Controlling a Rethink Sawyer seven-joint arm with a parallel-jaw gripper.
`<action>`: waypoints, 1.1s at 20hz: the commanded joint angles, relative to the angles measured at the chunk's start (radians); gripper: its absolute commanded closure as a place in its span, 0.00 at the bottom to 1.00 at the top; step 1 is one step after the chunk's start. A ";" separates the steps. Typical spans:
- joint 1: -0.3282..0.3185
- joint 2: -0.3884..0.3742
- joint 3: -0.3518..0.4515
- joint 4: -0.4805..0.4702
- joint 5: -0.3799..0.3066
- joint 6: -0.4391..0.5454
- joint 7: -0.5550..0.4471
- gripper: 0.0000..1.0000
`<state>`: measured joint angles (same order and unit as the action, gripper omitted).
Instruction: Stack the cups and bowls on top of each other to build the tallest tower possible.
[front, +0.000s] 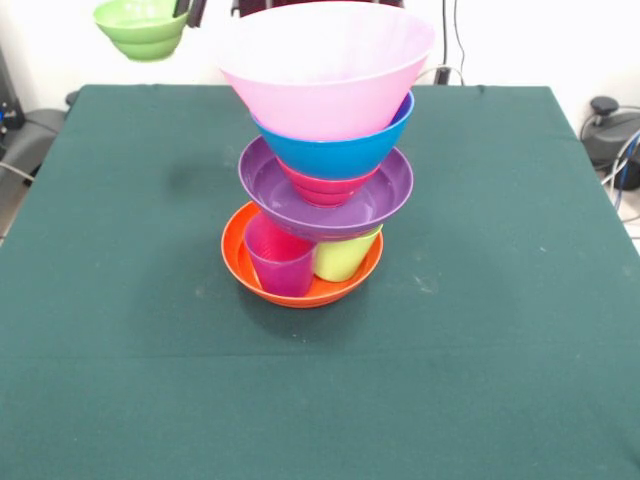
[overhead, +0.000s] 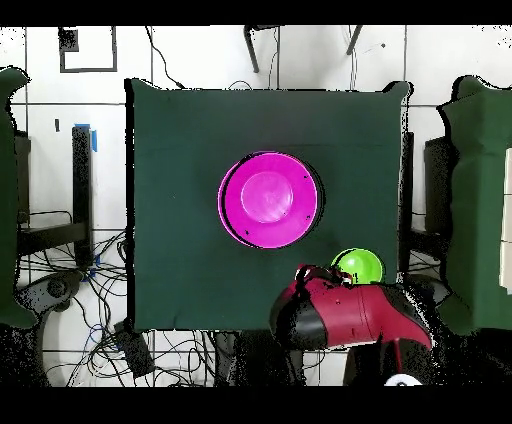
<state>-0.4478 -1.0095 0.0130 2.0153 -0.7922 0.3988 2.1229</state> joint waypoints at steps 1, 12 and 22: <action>-0.041 -0.069 0.205 0.085 0.048 0.127 -0.330 1.00; -0.135 -0.175 0.327 0.096 0.199 0.256 -0.441 1.00; -0.154 -0.185 0.394 0.041 0.247 0.336 -0.427 1.00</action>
<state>-0.5919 -1.2125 0.2858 2.0656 -0.5725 0.6137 1.9832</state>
